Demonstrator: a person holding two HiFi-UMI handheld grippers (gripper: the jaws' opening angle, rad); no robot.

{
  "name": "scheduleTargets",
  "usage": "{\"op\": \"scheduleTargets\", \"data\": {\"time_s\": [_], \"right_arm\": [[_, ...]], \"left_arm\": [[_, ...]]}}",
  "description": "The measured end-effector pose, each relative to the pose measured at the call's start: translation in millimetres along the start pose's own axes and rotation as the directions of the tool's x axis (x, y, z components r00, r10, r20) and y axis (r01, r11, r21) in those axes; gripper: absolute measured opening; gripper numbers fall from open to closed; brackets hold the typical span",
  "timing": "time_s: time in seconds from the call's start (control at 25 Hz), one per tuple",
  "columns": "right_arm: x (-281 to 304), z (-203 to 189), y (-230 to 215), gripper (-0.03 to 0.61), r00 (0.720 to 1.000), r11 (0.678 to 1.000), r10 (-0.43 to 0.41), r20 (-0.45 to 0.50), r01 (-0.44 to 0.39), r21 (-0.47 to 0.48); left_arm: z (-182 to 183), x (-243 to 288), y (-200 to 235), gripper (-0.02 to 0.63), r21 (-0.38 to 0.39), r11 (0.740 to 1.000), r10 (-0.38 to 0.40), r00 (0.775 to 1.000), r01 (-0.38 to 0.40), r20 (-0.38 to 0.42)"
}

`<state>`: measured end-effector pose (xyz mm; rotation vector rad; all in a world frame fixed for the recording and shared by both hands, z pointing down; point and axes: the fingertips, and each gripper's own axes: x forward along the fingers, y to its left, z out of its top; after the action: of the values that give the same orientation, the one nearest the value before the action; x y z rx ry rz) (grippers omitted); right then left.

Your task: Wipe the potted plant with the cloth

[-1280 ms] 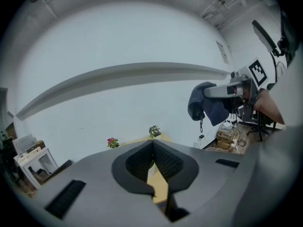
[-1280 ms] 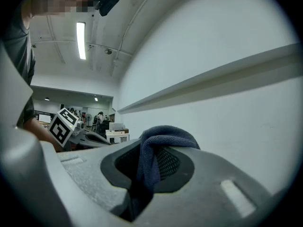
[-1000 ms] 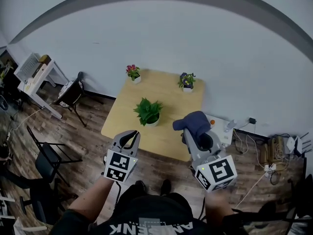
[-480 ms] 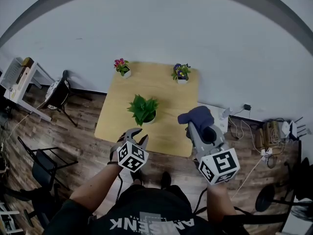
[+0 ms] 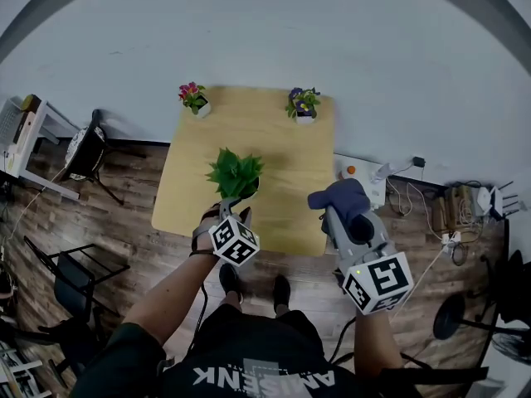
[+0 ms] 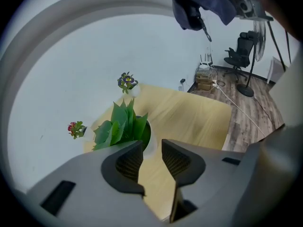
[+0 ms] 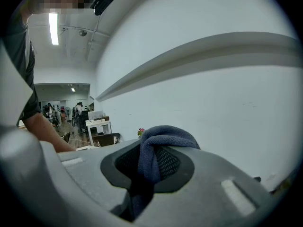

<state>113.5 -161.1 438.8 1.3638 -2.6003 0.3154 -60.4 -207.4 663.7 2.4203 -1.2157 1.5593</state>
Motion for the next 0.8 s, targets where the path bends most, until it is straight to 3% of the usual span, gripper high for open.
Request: {"op": "scheduleTargets", "data": {"time_s": [0.28, 0.44, 0.8], "right_arm": [[-1, -9, -5, 0.052, 1.000, 1.000, -0.010, -0.014, 0.010, 0.006], [-3, -13, -10, 0.052, 1.000, 1.000, -0.021, -0.017, 0.021, 0.018], [5, -21, -8, 0.052, 1.000, 0.999, -0.009, -0.023, 0.010, 0.035]], "left_arm": [[-10, 30, 10, 0.127, 0.103, 0.995, -0.001, 0.996, 0.010, -0.094], [-16, 39, 8, 0.125, 0.176, 0.983, -0.032, 0.989, 0.057, -0.142], [-25, 42, 7, 0.066, 0.334, 0.941, -0.005, 0.989, 0.055, -0.151]]}}
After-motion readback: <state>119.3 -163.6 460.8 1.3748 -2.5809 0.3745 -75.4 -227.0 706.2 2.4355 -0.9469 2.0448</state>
